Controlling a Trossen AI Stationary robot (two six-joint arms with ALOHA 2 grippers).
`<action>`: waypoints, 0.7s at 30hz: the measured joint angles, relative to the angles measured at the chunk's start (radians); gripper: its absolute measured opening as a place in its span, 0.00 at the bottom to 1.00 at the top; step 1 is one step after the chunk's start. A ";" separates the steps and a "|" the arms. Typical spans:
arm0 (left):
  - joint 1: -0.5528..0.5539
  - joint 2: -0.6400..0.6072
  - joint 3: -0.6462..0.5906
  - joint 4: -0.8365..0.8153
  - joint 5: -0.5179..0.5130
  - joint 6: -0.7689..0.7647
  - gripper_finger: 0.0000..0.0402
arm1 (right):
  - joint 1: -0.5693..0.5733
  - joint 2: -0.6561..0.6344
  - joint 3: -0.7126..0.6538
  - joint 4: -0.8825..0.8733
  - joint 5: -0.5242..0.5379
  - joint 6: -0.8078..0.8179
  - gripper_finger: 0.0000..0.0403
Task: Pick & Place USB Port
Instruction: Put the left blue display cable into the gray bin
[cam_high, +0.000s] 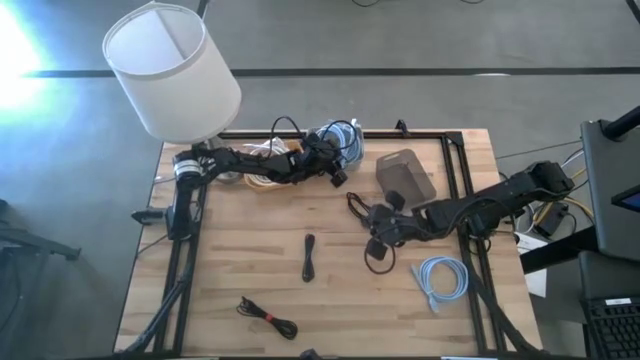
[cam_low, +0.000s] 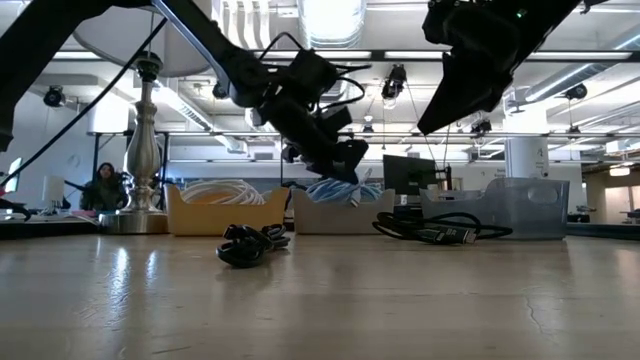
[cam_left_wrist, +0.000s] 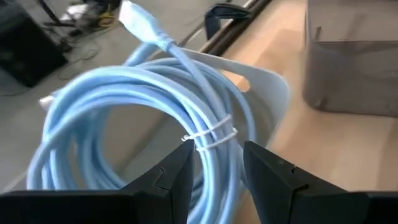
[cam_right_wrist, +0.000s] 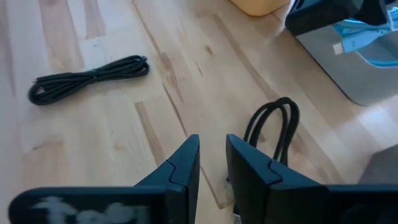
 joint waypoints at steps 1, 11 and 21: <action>0.002 0.000 -0.001 0.000 0.008 -0.007 0.35 | 0.003 0.000 0.000 0.005 -0.001 0.000 0.18; 0.038 0.008 -0.001 0.042 0.016 -0.013 0.35 | 0.010 0.002 -0.001 0.023 -0.001 0.000 0.19; 0.102 0.008 0.007 0.079 0.015 -0.015 0.35 | 0.009 0.002 -0.001 0.023 -0.001 -0.013 0.17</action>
